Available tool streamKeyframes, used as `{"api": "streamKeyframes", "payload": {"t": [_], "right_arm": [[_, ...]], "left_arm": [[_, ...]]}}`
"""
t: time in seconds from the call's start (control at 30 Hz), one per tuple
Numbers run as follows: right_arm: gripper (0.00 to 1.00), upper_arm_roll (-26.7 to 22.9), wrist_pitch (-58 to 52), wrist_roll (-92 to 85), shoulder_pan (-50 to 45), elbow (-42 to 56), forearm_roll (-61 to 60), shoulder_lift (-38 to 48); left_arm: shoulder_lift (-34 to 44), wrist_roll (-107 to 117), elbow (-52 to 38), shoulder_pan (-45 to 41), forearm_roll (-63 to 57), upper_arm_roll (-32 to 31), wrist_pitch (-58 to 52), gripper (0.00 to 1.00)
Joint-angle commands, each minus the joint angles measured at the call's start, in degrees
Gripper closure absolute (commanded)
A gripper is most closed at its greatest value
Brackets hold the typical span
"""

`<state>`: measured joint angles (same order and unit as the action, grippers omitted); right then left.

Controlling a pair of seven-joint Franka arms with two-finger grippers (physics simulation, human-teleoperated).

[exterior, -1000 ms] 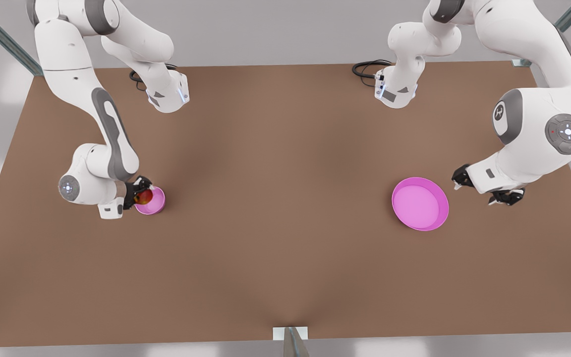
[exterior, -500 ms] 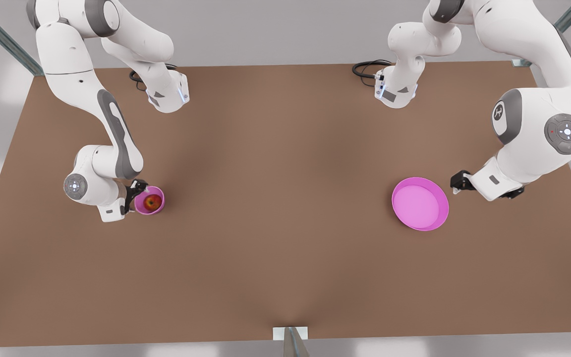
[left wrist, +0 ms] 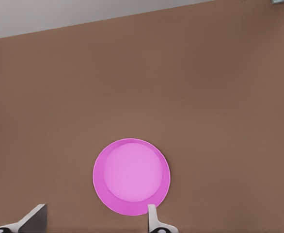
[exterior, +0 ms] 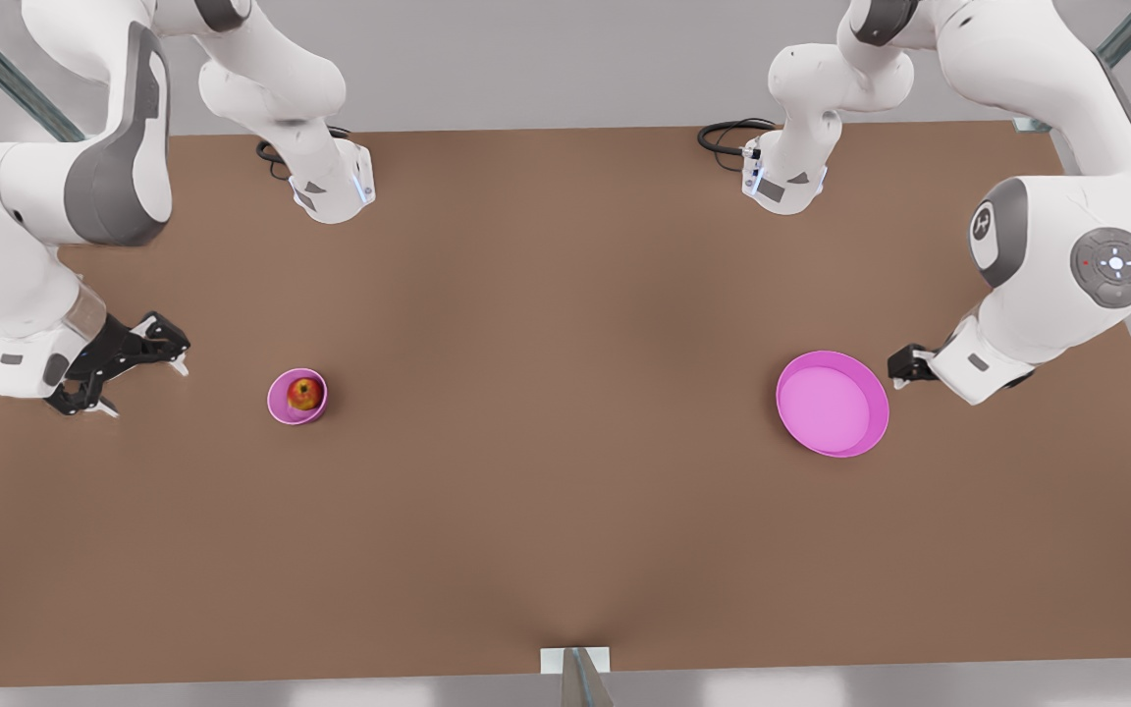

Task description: Use the left arm to pick up the apple from the plate, transfer it to the gripper of the right arm, and then use the right arm to place it into the bowl

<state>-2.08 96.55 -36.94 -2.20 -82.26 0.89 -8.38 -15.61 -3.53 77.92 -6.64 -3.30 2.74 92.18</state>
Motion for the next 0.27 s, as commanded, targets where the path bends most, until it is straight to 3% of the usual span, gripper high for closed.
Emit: {"api": "streamKeyframes", "payload": {"t": [0.0,0.23], "right_arm": [[0.0,-5.6,-7.5,38.7,-4.9,-1.7,-0.3,-0.1],[0.0,-3.9,-8.0,42.4,-5.1,-0.6,-0.1,-0.1]], "left_arm": [[-1.0,5.6,-0.8,0.1,-0.2,0.0,0.6,0.0],[-1.8,5.1,-1.0,0.0,-0.2,0.0,1.8,0.0]]}}
